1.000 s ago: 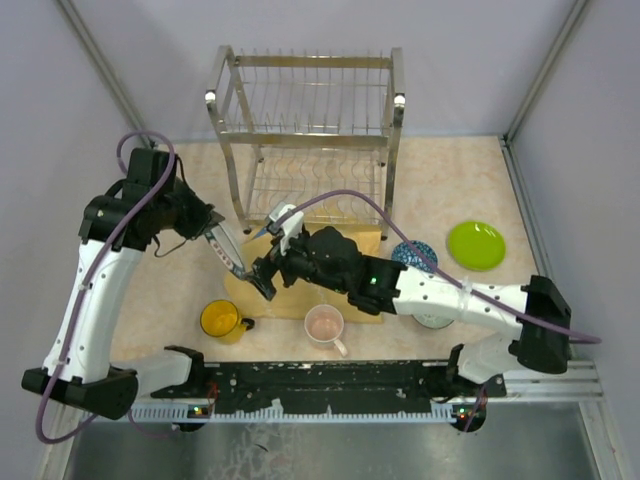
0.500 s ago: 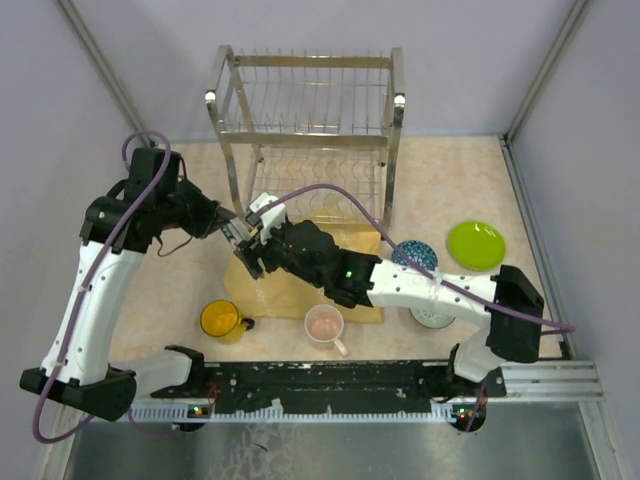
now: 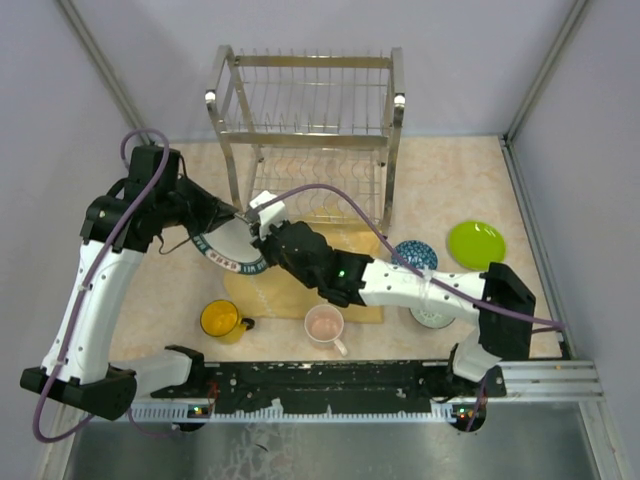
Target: Load the mixed dishes into the dish rack
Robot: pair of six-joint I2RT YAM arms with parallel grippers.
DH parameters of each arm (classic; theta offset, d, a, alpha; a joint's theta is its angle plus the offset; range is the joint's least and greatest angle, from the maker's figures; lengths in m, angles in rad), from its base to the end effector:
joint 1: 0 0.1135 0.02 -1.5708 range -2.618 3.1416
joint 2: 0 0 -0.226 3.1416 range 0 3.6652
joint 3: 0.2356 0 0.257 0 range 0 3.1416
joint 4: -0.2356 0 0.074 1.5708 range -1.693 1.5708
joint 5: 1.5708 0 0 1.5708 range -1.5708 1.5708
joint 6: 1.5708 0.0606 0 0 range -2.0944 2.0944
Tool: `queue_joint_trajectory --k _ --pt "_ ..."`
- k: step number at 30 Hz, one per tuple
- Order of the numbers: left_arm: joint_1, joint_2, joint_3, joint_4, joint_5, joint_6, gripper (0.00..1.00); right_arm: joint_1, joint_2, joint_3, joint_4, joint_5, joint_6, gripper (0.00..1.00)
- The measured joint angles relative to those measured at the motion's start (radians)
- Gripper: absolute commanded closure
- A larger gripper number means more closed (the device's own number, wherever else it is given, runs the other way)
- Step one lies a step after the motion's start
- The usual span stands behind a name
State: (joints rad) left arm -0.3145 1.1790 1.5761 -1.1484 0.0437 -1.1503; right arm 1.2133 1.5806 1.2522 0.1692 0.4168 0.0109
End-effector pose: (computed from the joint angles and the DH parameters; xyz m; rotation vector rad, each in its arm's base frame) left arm 0.2267 -0.0765 0.3825 -0.9751 2.2535 -0.7530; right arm 0.1650 0.3716 0.2952 -0.7169 1.5931 0.5443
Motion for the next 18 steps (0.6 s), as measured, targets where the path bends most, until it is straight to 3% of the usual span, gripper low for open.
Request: queue_joint_trajectory --k 5,14,18 --pt "-0.002 0.001 0.021 0.039 0.03 0.085 0.35 -0.046 -0.025 -0.004 -0.09 -0.041 0.041 1.0" --pt "-0.004 -0.011 0.039 0.192 0.109 0.237 0.3 -0.159 -0.2 -0.055 -0.328 -0.12 0.101 1.0" --pt "-0.005 -0.038 -0.048 0.349 0.208 0.325 0.3 -0.245 -0.332 -0.055 -0.428 -0.232 0.161 1.0"
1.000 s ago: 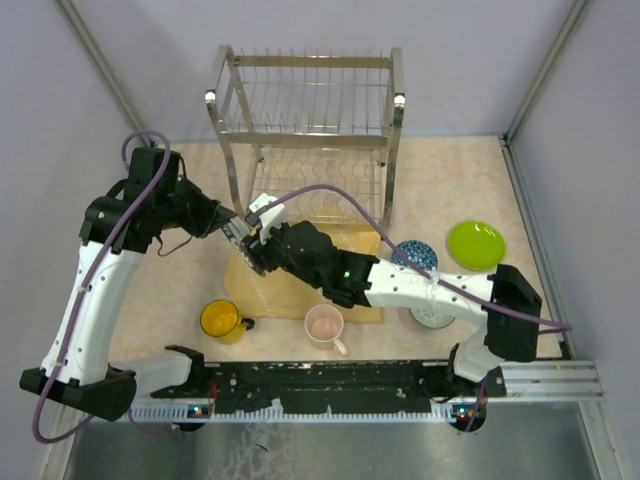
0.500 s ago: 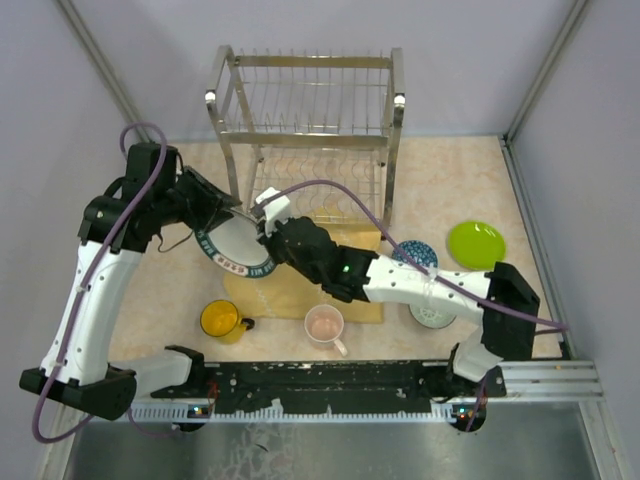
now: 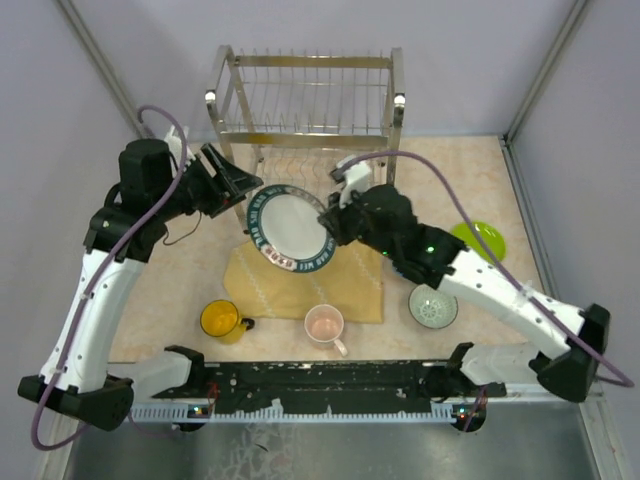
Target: Load the mixed dishes into the dish rack
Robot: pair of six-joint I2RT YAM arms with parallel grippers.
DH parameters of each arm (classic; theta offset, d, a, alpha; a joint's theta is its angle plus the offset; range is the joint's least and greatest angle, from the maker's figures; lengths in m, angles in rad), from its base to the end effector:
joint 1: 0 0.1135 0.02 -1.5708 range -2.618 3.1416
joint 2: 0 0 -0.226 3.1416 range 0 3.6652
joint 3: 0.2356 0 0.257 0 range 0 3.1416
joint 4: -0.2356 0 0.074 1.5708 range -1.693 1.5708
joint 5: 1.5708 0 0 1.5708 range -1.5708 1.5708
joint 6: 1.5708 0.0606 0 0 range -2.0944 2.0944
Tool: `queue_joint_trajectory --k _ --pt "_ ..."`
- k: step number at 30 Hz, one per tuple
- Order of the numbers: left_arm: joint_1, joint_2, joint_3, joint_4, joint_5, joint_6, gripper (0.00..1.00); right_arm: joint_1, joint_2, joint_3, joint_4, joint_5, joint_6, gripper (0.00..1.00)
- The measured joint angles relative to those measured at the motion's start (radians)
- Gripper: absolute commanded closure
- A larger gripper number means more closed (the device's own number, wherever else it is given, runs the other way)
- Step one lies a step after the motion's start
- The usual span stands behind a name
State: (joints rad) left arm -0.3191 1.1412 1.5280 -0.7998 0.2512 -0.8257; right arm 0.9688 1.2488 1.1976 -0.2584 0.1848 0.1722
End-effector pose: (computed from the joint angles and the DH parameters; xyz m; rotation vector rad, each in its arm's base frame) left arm 0.2386 -0.0947 0.4155 -0.3587 2.0778 -0.9670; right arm 0.1951 0.2643 0.3343 -0.6237 1.8166 0.6061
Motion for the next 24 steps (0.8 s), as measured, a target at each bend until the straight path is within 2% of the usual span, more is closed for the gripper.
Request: queue_joint_trajectory --k 3,10,16,24 --pt "0.0 -0.018 -0.08 0.084 0.076 0.056 0.32 -0.108 -0.101 0.0 -0.067 -0.082 0.049 1.0" --pt "0.0 -0.002 -0.089 0.15 0.158 0.226 0.32 -0.37 -0.218 0.003 -0.217 -0.294 0.154 1.0" --pt "0.0 0.011 -0.094 0.209 0.237 0.274 0.31 -0.428 -0.217 0.003 -0.252 -0.463 0.219 1.0" --pt "-0.002 0.01 -0.161 0.237 0.266 0.288 0.32 -0.485 -0.205 0.029 -0.211 -0.628 0.305 1.0"
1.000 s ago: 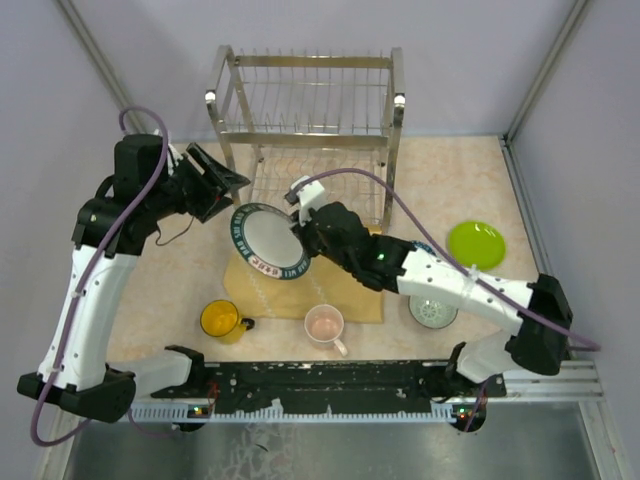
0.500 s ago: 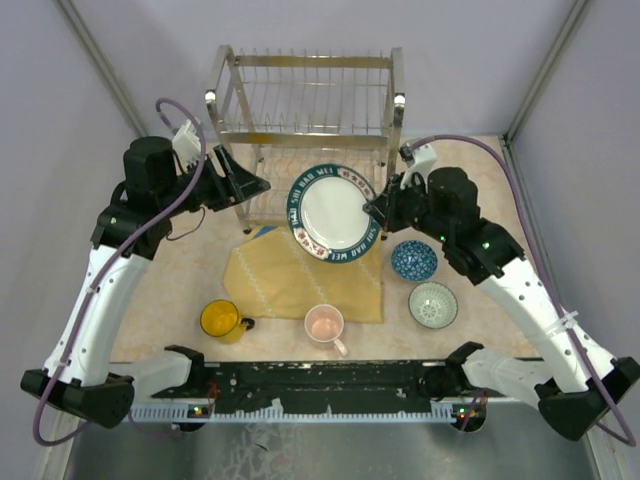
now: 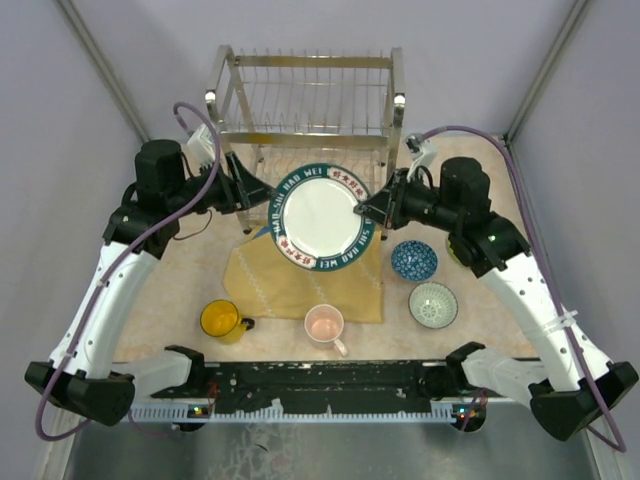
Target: Load the mixed dishes into the dish rack
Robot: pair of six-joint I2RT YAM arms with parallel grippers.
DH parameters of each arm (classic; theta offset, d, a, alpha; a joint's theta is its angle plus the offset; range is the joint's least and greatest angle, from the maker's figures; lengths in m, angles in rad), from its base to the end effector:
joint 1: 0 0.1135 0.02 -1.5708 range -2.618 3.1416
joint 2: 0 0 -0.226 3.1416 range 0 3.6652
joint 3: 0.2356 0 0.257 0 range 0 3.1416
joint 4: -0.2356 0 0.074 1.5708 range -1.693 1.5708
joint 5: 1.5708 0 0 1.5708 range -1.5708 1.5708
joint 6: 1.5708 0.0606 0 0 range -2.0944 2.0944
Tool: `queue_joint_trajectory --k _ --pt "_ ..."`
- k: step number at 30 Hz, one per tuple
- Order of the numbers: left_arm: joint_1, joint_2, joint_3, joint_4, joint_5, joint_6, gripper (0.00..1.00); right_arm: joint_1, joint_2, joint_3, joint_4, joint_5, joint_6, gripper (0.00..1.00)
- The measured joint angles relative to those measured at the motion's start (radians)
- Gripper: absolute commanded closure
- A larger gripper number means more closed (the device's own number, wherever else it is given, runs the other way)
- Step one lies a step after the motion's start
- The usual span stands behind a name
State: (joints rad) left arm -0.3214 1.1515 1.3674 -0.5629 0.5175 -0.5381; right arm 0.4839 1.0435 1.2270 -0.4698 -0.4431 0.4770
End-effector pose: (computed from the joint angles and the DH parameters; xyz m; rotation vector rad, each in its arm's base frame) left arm 0.2546 -0.1164 0.3890 0.1519 2.0139 -1.0583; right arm 0.2221 0.1461 0.3770 -0.3341 1.9419 1.0599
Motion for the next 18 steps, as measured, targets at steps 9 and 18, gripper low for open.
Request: queue_joint_trajectory --k 9,18 --pt "-0.01 -0.014 -0.037 0.05 0.053 -0.029 0.47 -0.008 0.061 0.006 0.125 -0.102 0.088 1.0" --pt "-0.014 -0.027 -0.048 0.074 0.074 -0.045 0.87 -0.024 0.124 0.018 0.212 -0.139 0.153 1.0"
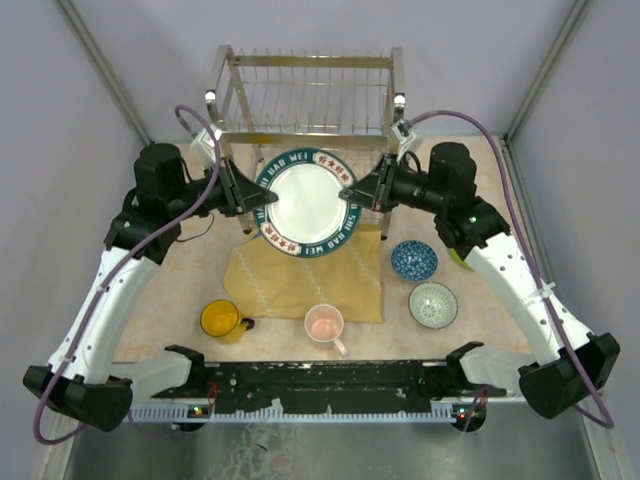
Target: Load the mixed dishes into the dish rack
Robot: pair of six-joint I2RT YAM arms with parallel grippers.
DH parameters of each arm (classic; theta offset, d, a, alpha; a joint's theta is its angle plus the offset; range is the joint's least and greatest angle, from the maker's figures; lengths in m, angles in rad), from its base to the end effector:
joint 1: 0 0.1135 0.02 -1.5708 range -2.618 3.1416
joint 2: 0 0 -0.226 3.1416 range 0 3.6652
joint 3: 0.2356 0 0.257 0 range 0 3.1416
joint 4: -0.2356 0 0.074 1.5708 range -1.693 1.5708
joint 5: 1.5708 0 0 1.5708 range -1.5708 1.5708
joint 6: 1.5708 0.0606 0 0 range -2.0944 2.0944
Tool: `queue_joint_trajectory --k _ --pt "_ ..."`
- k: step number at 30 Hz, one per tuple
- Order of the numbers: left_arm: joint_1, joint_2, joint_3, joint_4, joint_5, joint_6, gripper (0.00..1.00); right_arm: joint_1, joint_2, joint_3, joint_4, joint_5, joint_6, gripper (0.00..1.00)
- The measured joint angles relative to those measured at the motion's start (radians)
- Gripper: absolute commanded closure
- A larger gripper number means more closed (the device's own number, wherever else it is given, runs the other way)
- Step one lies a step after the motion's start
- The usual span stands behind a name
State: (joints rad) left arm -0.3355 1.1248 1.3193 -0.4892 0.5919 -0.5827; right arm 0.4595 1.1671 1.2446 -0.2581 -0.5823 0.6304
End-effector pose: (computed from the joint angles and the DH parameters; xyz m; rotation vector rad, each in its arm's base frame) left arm 0.2486 -0.1225 0.3885 0.1959 1.9767 -1.1662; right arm 0.2526 0.1622 0.3781 -0.3031 1.8849 1.2753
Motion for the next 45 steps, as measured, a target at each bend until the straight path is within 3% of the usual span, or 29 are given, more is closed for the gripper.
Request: queue_joint_trajectory --k 1,3,5,7,11,14,16,24,30,45 --pt "0.0 -0.002 -0.001 0.004 0.004 -0.002 0.97 -0.002 0.003 0.0 0.004 -0.001 0.002 1.0" --pt "0.0 -0.005 -0.005 0.018 0.016 0.001 1.0 -0.006 0.006 0.0 0.006 -0.005 0.013 0.98" --pt "-0.001 -0.008 -0.008 0.027 0.023 -0.002 1.0 -0.011 0.008 0.0 0.008 -0.012 0.026 0.74" --pt "-0.003 -0.01 -0.01 0.034 0.023 -0.013 1.0 -0.013 0.007 0.002 0.016 -0.013 0.027 0.56" --pt "-0.005 -0.007 0.002 0.021 0.002 -0.027 1.0 -0.013 0.006 0.021 0.028 -0.004 0.013 0.4" --pt "-0.005 0.022 0.095 -0.017 -0.012 -0.031 1.0 -0.016 -0.003 0.03 0.026 0.009 -0.006 0.12" --pt "-0.005 0.045 0.188 -0.031 -0.029 -0.031 1.0 -0.019 -0.014 0.03 0.01 0.029 -0.03 0.03" --pt "-0.021 0.124 0.413 -0.111 -0.12 0.029 1.0 -0.02 -0.163 0.031 -0.069 0.231 -0.169 0.01" --pt "-0.011 0.158 0.502 -0.104 -0.319 0.073 1.0 -0.026 -0.235 0.031 -0.152 0.371 -0.258 0.0" --pt "-0.063 0.38 0.636 0.092 -0.834 0.266 1.0 -0.026 -0.219 0.034 -0.223 0.515 -0.332 0.01"
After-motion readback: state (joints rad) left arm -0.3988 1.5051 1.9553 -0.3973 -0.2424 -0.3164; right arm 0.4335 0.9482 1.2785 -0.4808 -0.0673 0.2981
